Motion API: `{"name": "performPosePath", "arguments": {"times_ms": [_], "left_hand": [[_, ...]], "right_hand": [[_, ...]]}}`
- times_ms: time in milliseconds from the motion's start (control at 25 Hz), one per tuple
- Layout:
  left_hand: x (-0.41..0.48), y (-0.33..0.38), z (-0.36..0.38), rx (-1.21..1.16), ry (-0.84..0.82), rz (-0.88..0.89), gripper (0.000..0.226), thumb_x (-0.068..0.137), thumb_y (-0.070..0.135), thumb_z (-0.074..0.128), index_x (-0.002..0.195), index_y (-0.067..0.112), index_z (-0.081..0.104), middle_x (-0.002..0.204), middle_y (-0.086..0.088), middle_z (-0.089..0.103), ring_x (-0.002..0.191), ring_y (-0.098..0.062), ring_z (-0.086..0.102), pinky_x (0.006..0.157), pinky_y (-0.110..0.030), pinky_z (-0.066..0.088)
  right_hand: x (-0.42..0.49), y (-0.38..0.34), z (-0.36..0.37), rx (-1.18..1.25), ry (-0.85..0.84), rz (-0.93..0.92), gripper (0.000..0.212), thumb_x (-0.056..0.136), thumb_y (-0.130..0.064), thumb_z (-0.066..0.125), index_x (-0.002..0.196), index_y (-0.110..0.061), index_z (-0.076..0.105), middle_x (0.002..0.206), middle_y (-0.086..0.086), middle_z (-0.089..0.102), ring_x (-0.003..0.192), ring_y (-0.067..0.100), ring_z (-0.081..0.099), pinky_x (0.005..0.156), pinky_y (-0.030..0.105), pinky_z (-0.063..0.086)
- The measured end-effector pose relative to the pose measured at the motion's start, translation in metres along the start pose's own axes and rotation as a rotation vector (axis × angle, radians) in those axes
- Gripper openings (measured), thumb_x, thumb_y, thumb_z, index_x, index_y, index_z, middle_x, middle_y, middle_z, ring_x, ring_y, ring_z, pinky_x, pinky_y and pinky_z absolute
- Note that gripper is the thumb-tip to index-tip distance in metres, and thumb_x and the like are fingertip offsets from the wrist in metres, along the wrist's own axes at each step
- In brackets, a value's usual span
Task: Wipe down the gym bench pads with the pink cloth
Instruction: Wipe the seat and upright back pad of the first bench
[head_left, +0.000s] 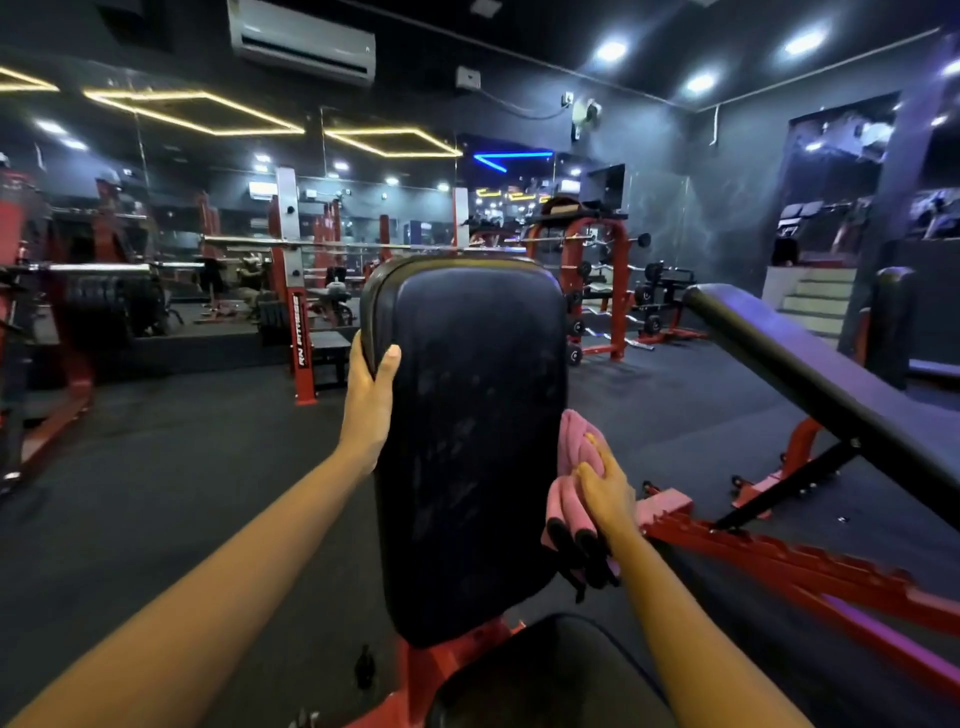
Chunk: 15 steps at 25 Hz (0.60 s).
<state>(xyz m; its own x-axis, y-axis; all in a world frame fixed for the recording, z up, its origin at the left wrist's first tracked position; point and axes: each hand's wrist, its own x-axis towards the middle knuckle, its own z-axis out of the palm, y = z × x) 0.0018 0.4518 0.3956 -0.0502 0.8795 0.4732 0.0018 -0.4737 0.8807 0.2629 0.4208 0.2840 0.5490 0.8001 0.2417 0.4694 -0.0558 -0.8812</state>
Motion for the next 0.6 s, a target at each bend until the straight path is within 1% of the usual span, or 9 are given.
{"name": "performPosePath", "arguments": {"times_ms": [40, 120, 200, 320, 360, 400, 480, 520, 600], "left_hand": [[-0.008, -0.006, -0.004, 0.043, -0.029, 0.017, 0.070, 0.092, 0.048, 0.045, 0.148, 0.033, 0.006, 0.156, 0.005, 0.015, 0.142, -0.015, 0.019, 0.116, -0.039, 0.019], [-0.034, -0.020, -0.009, 0.140, -0.062, 0.030, 0.072, 0.092, 0.043, 0.049, 0.147, 0.036, 0.004, 0.155, 0.008, 0.012, 0.137, -0.002, 0.014, 0.115, -0.034, 0.016], [-0.067, -0.042, -0.017, 0.173, -0.070, -0.004, 0.067, 0.092, 0.039, 0.050, 0.147, 0.036, 0.011, 0.149, 0.012, 0.020, 0.131, 0.004, 0.016, 0.112, -0.029, 0.017], [-0.126, -0.078, -0.030, 0.182, -0.118, -0.054, 0.058, 0.091, 0.036, 0.052, 0.143, 0.032, 0.028, 0.140, 0.016, 0.028, 0.134, -0.004, 0.028, 0.115, -0.037, 0.026], [-0.146, -0.087, -0.032, 0.219, -0.142, -0.043, 0.053, 0.091, 0.033, 0.052, 0.141, 0.028, 0.033, 0.139, 0.015, 0.031, 0.132, -0.002, 0.030, 0.115, -0.032, 0.026], [-0.165, -0.094, -0.031, 0.259, -0.167, -0.024, 0.049, 0.092, 0.031, 0.052, 0.138, 0.026, 0.038, 0.138, 0.014, 0.034, 0.129, 0.001, 0.030, 0.113, -0.024, 0.025], [-0.198, -0.107, -0.024, 0.315, -0.255, 0.016, 0.047, 0.091, 0.036, 0.049, 0.135, 0.023, 0.042, 0.137, 0.012, 0.038, 0.127, 0.004, 0.031, 0.106, -0.009, 0.022], [-0.211, -0.116, -0.019, 0.346, -0.322, 0.022, 0.050, 0.088, 0.040, 0.046, 0.135, 0.022, 0.043, 0.138, 0.010, 0.039, 0.129, 0.002, 0.031, 0.107, -0.009, 0.021], [-0.227, -0.139, -0.004, 0.431, -0.457, 0.009, 0.059, 0.086, 0.051, 0.039, 0.137, 0.023, 0.040, 0.144, 0.006, 0.037, 0.135, -0.004, 0.027, 0.113, -0.020, 0.017]], "right_hand": [[-0.003, 0.004, 0.001, -0.024, 0.015, -0.012, 0.050, 0.090, -0.027, 0.044, 0.138, -0.043, 0.037, 0.139, 0.008, 0.049, 0.120, 0.034, 0.049, 0.103, 0.044, 0.039], [-0.018, 0.011, 0.006, -0.054, 0.050, -0.029, 0.049, 0.091, -0.030, 0.045, 0.138, -0.042, 0.037, 0.138, 0.011, 0.049, 0.120, 0.035, 0.049, 0.102, 0.044, 0.040], [-0.042, 0.022, 0.016, -0.089, 0.055, -0.003, 0.048, 0.091, -0.032, 0.046, 0.138, -0.041, 0.038, 0.136, 0.013, 0.050, 0.118, 0.036, 0.049, 0.100, 0.043, 0.041], [-0.088, 0.038, 0.027, -0.216, -0.044, 0.008, 0.046, 0.090, -0.033, 0.048, 0.135, -0.043, 0.042, 0.133, 0.014, 0.052, 0.116, 0.036, 0.050, 0.098, 0.042, 0.043], [-0.100, 0.038, 0.027, -0.282, -0.083, -0.014, 0.046, 0.089, -0.033, 0.049, 0.133, -0.043, 0.044, 0.133, 0.014, 0.052, 0.115, 0.037, 0.050, 0.097, 0.042, 0.043], [-0.110, 0.036, 0.024, -0.358, -0.116, -0.046, 0.046, 0.088, -0.032, 0.050, 0.133, -0.044, 0.045, 0.132, 0.015, 0.052, 0.115, 0.037, 0.050, 0.096, 0.042, 0.043], [-0.126, 0.030, 0.013, -0.521, -0.186, -0.082, 0.047, 0.089, -0.031, 0.049, 0.134, -0.043, 0.043, 0.129, 0.016, 0.051, 0.114, 0.039, 0.047, 0.094, 0.041, 0.040], [-0.138, 0.030, 0.007, -0.615, -0.214, -0.089, 0.046, 0.090, -0.032, 0.048, 0.135, -0.042, 0.042, 0.127, 0.016, 0.050, 0.113, 0.039, 0.045, 0.094, 0.041, 0.039], [-0.162, 0.041, -0.005, -0.798, -0.231, -0.080, 0.045, 0.092, -0.035, 0.046, 0.136, -0.039, 0.040, 0.126, 0.014, 0.048, 0.113, 0.037, 0.043, 0.092, 0.042, 0.039]]}}
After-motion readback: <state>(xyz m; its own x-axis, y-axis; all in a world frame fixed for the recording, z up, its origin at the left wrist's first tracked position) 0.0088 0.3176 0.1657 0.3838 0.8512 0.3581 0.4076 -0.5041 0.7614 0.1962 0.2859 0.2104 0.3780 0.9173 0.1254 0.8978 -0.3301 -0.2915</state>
